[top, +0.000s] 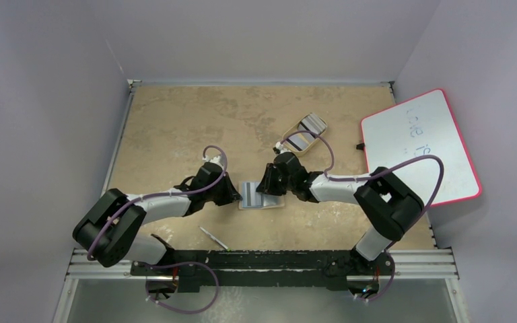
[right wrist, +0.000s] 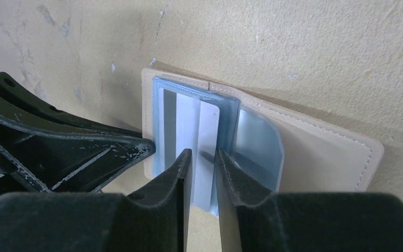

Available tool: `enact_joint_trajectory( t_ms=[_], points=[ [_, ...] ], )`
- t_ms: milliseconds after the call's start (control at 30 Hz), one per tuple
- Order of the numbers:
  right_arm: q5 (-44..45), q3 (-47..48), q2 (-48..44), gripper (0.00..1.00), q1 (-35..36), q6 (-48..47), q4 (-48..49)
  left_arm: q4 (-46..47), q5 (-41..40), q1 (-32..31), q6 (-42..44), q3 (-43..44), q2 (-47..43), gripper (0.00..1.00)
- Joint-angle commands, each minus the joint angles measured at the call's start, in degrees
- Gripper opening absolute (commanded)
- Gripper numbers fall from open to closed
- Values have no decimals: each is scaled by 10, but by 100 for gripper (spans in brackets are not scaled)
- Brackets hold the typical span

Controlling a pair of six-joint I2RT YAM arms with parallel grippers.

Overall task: Put the credit cards into the card holder
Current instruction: Insert the credit card into the card holder.

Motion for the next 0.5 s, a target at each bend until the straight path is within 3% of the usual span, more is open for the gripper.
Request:
enact_joint_trajectory(
  t_ms=[0,333,467],
  points=[
    [-21,11,5,23,8,-2,41,7,8,-1,11,15,9,0],
    [-39,-2,-4,24,9,10,20,-33,-12,0,16,34,11,0],
    [-21,-11,-52,27,9,7,-12,-94,-54,0,17,52,-12,8]
  ],
)
